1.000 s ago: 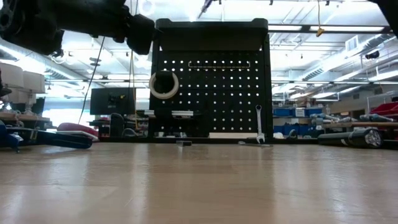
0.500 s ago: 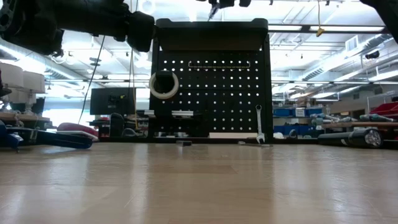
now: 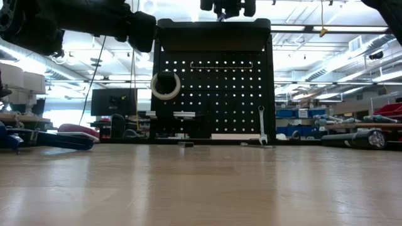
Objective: Hang tools onto peg board
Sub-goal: Put the blue screwdriver onto top of the black pegboard, then hang the wrench onto the black pegboard
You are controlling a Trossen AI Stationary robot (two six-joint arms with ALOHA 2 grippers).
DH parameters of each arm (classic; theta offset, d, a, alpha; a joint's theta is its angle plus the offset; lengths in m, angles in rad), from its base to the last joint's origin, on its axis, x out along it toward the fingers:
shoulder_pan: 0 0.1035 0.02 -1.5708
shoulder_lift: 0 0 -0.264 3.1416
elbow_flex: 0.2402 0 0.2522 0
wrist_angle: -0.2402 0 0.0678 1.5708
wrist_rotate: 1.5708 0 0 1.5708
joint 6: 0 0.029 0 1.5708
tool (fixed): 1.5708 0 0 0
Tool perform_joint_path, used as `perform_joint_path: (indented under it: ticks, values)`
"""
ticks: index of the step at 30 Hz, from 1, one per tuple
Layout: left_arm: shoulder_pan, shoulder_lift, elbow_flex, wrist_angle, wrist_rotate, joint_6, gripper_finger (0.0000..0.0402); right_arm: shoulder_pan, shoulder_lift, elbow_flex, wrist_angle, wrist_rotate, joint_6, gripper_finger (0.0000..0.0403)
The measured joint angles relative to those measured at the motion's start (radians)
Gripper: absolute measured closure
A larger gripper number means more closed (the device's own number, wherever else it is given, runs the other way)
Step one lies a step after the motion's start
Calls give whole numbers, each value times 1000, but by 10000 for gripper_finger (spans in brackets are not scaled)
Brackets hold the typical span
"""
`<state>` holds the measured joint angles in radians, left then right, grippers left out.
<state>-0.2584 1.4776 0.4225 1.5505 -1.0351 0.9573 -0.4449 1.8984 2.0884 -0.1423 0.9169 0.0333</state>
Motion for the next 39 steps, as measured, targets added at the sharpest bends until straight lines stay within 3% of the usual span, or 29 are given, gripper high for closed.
perform_joint_path:
  ticks: [24,39]
  values:
    - [0,0,1,0,0,2,200,13,0,0,-111,-67,103,291]
    - [0,0,1,0,-4,6,200,14,0,0,-105,-67,78,248]
